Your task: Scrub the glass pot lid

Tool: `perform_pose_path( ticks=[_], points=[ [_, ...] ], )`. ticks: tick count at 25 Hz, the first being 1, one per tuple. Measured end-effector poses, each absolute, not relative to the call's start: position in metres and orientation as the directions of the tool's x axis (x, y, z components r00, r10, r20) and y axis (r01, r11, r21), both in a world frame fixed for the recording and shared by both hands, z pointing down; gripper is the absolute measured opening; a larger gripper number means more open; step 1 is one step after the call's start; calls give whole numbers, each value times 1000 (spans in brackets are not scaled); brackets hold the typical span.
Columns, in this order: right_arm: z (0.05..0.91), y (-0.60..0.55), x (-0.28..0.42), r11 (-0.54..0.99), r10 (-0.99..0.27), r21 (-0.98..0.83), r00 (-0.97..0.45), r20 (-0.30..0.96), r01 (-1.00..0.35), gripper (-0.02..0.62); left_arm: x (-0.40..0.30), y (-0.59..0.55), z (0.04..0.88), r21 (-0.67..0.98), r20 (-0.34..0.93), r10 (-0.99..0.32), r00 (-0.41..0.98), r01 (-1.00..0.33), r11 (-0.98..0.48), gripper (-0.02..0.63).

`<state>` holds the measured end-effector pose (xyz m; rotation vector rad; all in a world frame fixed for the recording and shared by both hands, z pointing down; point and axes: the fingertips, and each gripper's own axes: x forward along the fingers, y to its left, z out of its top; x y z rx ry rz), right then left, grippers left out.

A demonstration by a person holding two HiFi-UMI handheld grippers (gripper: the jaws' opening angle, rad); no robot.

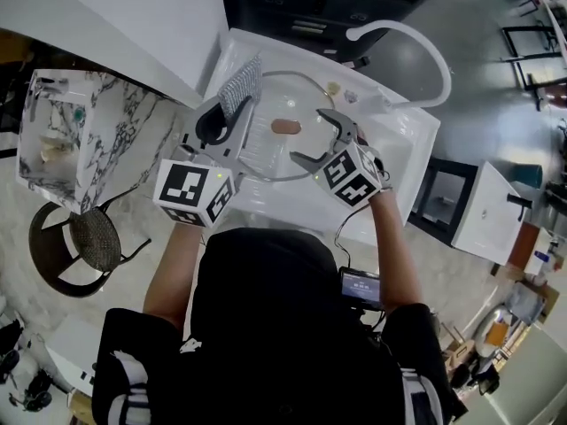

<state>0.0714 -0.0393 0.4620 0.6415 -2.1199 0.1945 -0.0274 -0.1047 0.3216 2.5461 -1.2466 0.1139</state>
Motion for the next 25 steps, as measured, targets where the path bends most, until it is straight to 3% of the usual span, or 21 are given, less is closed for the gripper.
perform_pose_path(
  ticks=[13, 25],
  points=[
    [541, -38, 62, 897, -222, 10, -429, 876, -443, 488, -52, -98, 371, 261, 291, -777, 559, -827, -498, 72],
    [580, -46, 56, 912, -205, 32, -387, 899, -408, 497, -57, -96, 401, 272, 331, -774, 540, -840, -469, 72]
  ],
)
